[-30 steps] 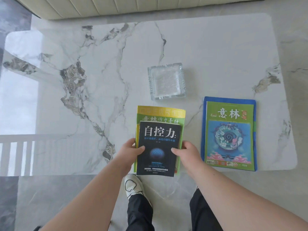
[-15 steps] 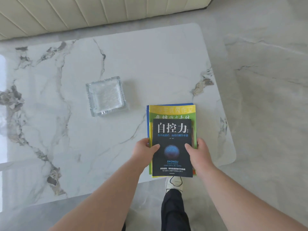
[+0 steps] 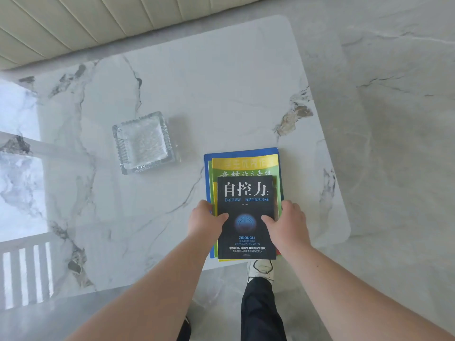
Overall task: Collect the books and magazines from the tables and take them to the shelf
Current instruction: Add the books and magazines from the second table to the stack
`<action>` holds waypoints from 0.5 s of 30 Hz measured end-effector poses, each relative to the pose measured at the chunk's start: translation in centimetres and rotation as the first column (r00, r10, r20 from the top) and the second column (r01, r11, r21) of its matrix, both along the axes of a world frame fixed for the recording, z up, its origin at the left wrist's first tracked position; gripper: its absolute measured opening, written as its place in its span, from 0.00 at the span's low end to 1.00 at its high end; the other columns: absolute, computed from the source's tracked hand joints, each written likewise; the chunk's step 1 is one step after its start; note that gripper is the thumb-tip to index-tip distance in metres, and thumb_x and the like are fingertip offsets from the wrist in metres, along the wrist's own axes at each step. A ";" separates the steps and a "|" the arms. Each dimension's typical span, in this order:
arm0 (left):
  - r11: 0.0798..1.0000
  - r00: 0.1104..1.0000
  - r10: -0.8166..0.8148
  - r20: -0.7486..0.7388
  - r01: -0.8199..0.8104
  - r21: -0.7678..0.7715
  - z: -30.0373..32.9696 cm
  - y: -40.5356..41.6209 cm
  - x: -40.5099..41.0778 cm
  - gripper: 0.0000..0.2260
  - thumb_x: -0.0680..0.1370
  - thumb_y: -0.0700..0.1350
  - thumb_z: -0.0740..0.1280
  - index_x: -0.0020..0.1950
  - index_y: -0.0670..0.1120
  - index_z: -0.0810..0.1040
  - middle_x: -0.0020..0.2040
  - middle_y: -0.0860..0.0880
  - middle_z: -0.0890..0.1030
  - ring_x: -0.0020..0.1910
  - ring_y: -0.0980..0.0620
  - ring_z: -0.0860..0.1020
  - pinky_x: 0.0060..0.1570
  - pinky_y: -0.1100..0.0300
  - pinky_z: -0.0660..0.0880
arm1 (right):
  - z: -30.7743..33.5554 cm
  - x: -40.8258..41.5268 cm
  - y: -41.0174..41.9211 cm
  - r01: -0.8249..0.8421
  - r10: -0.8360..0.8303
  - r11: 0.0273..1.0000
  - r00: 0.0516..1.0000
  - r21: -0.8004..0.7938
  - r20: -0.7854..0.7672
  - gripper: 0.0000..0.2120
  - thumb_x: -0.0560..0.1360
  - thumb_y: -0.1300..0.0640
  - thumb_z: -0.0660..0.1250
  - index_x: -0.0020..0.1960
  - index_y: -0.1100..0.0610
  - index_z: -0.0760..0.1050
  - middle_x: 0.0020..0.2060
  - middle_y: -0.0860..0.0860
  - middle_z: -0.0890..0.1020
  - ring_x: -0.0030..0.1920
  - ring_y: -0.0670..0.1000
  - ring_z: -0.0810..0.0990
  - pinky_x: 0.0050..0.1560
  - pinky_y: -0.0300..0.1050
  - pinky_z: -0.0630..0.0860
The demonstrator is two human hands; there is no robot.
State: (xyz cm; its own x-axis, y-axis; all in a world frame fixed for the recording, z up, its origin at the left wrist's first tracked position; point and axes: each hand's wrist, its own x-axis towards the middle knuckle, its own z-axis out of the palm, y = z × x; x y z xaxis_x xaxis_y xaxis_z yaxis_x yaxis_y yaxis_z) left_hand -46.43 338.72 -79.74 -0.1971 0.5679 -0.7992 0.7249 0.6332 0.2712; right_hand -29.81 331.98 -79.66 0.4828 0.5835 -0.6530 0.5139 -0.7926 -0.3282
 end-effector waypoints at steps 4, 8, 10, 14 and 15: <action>1.000 0.998 0.022 -0.063 -0.022 -0.009 0.0 0.4 0.8 0.26 0.73 0.50 0.73 0.65 0.42 0.66 0.62 0.44 0.71 0.56 0.42 0.75 0.52 0.50 0.77 | -0.3 0.5 0.8 0.138 -0.141 0.989 0.989 -0.058 -0.036 0.38 0.68 0.49 0.77 0.69 0.59 0.62 0.65 0.57 0.68 0.65 0.60 0.68 0.61 0.54 0.70; 0.990 0.994 0.110 0.020 -0.107 -0.092 -0.3 1.4 0.4 0.28 0.71 0.50 0.76 0.63 0.44 0.66 0.56 0.45 0.75 0.50 0.46 0.77 0.40 0.55 0.75 | -0.5 1.4 2.1 0.240 -0.265 0.960 0.945 -0.146 -0.190 0.36 0.67 0.55 0.78 0.68 0.59 0.62 0.60 0.57 0.73 0.59 0.60 0.75 0.58 0.53 0.74; 0.979 0.982 0.156 0.107 -0.139 -0.147 -0.7 1.7 -0.2 0.23 0.71 0.48 0.77 0.60 0.44 0.71 0.52 0.46 0.79 0.44 0.50 0.77 0.36 0.59 0.73 | -0.6 2.1 2.8 0.329 -0.382 0.921 0.870 -0.209 -0.312 0.34 0.68 0.62 0.76 0.68 0.61 0.64 0.58 0.57 0.76 0.55 0.59 0.78 0.55 0.50 0.74; 0.959 0.920 0.234 0.313 -0.167 -0.227 -0.3 2.7 -1.2 0.21 0.66 0.44 0.79 0.57 0.47 0.79 0.52 0.47 0.85 0.52 0.44 0.83 0.53 0.48 0.80 | -0.2 3.1 3.3 0.340 -0.393 0.919 0.767 -0.199 -0.506 0.21 0.69 0.71 0.72 0.59 0.61 0.73 0.54 0.56 0.82 0.48 0.54 0.80 0.45 0.46 0.76; 0.967 0.912 0.223 0.345 -0.163 -0.196 0.1 3.1 -1.4 0.20 0.66 0.43 0.79 0.56 0.47 0.79 0.52 0.46 0.86 0.54 0.43 0.83 0.55 0.48 0.80 | 0.4 3.2 3.5 0.358 -0.375 0.923 0.748 -0.142 -0.547 0.21 0.69 0.73 0.71 0.58 0.58 0.73 0.52 0.55 0.82 0.46 0.52 0.80 0.41 0.43 0.75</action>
